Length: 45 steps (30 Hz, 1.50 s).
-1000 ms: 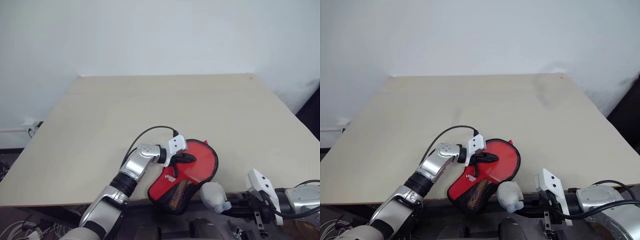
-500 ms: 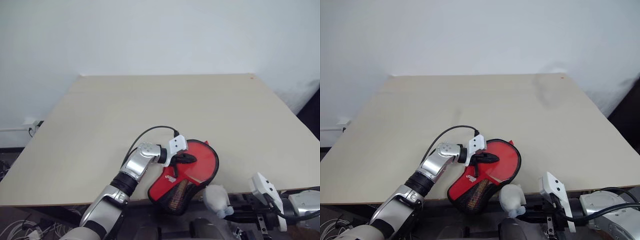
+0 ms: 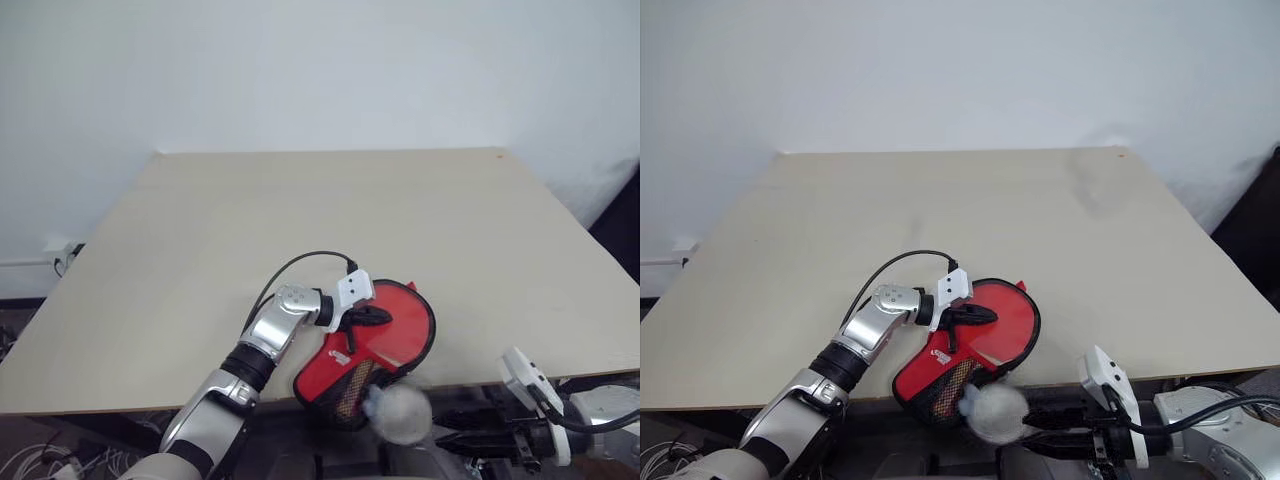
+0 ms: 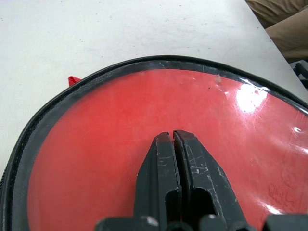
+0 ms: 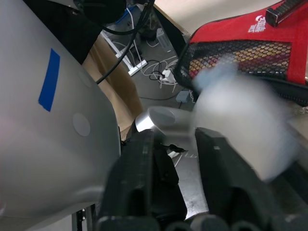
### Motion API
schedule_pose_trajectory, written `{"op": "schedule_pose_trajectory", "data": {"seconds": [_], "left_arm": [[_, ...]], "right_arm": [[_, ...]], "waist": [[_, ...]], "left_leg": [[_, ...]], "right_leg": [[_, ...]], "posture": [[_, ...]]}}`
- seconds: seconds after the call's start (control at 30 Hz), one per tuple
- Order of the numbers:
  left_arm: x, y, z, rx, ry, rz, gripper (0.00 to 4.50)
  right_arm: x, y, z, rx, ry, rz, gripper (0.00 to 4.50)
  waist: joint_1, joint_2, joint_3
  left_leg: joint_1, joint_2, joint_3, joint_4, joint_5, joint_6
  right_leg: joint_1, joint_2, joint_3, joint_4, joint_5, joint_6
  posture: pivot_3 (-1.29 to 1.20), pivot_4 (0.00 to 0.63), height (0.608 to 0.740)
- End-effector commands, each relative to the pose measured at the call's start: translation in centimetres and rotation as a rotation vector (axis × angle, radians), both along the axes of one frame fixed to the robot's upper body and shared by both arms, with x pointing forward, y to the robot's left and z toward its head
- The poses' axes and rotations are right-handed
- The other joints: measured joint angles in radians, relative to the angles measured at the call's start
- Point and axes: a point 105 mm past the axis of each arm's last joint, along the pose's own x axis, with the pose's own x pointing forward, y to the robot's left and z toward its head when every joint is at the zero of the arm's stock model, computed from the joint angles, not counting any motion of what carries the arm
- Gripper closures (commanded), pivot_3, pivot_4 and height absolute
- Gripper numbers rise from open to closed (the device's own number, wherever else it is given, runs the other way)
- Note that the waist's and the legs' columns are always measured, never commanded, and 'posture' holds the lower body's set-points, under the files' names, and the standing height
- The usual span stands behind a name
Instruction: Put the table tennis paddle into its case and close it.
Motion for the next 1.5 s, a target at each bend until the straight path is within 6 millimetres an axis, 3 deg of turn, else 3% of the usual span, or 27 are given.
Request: {"op": "schedule_pose_trajectory", "data": {"seconds": [0.03, 0.17, 0.37, 0.47, 0.63, 1.03, 1.23, 1.5], "left_arm": [[-0.6, 0.9, -2.4, 0.082, 0.065, 0.011, 4.5], [-0.6, 1.0, -2.4, 0.08, 0.065, 0.013, 4.5], [-0.4, 0.9, -2.0, 0.057, 0.06, 0.02, 4.5], [0.3, 0.4, -0.4, -0.034, 0.067, 0.043, 4.5], [1.6, 0.1, 2.7, -0.195, 0.087, 0.085, 4.5], [3.3, 2.5, 8.4, -0.47, 0.119, 0.142, 4.5], [3.5, 4.0, 8.6, -0.482, 0.124, 0.177, 4.5], [3.5, 4.7, 8.2, -0.476, 0.121, 0.216, 4.5]], "right_arm": [[0.3, 0.5, 0.8, 0.026, -0.027, 0.016, 1.76], [1.8, 0.0, 0.7, -0.003, -0.087, -0.038, 0.75], [7.6, -2.1, 0.8, -0.058, -0.212, -0.311, 0.75], [11.3, -4.0, 0.6, -0.096, -0.243, -0.524, 0.75], [13.9, -4.6, 0.9, -0.071, -0.202, -0.681, 0.75], [15.6, -2.9, 0.1, -0.055, -0.08, -0.745, 0.75], [15.6, -1.9, -1.4, -0.085, -0.05, -0.73, 0.75], [16.0, -1.9, -3.2, -0.115, -0.023, -0.736, 0.75]], "waist": [[-0.001, 0.0, 0.0], [0.0, 0.0, -0.001], [-0.001, -0.001, -0.001], [-0.001, 0.0, -0.001], [0.001, 0.002, -0.001], [0.0, 0.002, -0.001], [-0.001, 0.003, -0.001], [-0.001, 0.003, -0.001]], "left_leg": [[0.0, 0.0, 0.0, 0.001, 0.0, 0.0], [0.001, 0.0, 0.0, 0.001, 0.0, 0.0], [0.001, 0.0, 0.001, 0.002, 0.0, 0.0], [0.001, 0.0, 0.001, 0.002, 0.0, 0.0], [-0.003, 0.0, 0.001, 0.001, 0.0, 0.0], [-0.004, -0.001, 0.0, -0.005, -0.001, 0.002], [-0.004, -0.001, 0.0, -0.004, -0.001, 0.002], [-0.004, -0.001, 0.0, -0.004, -0.001, 0.002]], "right_leg": [[0.0, 0.0, 0.0, 0.0, 0.0, 0.0], [0.0, 0.0, 0.0, 0.0, 0.0, 0.0], [-0.001, 0.0, 0.0, 0.0, 0.0, 0.0], [-0.001, 0.0, 0.0, 0.0, 0.0, 0.0], [-0.005, 0.001, 0.001, 0.001, 0.0, 0.0], [-0.006, 0.001, 0.001, 0.001, 0.002, 0.002], [-0.006, 0.001, 0.001, 0.001, 0.001, 0.002], [-0.005, 0.001, 0.001, 0.001, 0.002, 0.002]], "posture": [[0.0, 0.0, 0.74], [0.0, 0.0, 0.74], [0.0, 0.0, 0.74], [0.0, 0.0, 0.74], [0.0, 0.0, 0.74], [0.0, 0.0, 0.74], [0.0, 0.0, 0.74], [0.0, 0.0, 0.74]]}}
